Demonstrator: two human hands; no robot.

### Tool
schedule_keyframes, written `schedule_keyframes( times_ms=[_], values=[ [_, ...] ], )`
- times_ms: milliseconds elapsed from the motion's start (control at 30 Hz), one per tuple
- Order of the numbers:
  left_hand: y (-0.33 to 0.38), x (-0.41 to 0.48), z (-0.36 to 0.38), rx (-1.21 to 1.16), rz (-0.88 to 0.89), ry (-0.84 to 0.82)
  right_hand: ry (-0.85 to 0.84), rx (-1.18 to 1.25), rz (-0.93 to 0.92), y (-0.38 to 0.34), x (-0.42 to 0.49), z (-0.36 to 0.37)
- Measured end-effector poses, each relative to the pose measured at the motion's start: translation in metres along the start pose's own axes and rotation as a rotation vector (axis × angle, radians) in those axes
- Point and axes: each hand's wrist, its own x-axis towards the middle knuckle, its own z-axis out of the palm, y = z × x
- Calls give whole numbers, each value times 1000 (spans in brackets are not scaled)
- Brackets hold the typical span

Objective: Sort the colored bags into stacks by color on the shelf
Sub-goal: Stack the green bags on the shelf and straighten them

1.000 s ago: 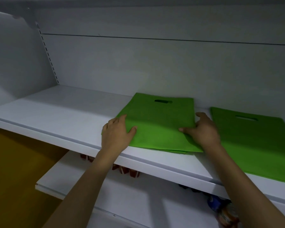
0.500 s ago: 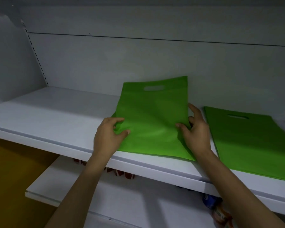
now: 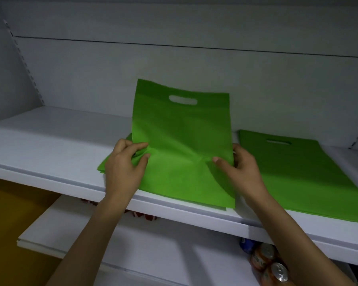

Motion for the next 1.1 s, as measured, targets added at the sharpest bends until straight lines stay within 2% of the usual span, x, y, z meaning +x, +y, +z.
schedule_keyframes(
  times_ms=[167, 400, 567, 800, 967, 1100],
  values=[
    [49, -19, 29, -195, 41, -35, 118, 60, 60, 9, -32, -60],
    [132, -39, 95, -315, 39, -188, 320, -64, 167, 27, -61, -168],
    [166, -49, 136, -237, 78, -332, 390, -244, 193, 33, -45, -225],
    [165, -49, 161, -62, 116, -465, 308, -671, 268, 72, -21, -256],
    [162, -50, 165, 50, 127, -455, 315, -833, 207, 83, -25, -253],
    [160, -52, 167, 83, 103, -443, 327, -834, 199, 86, -28, -255]
  ],
)
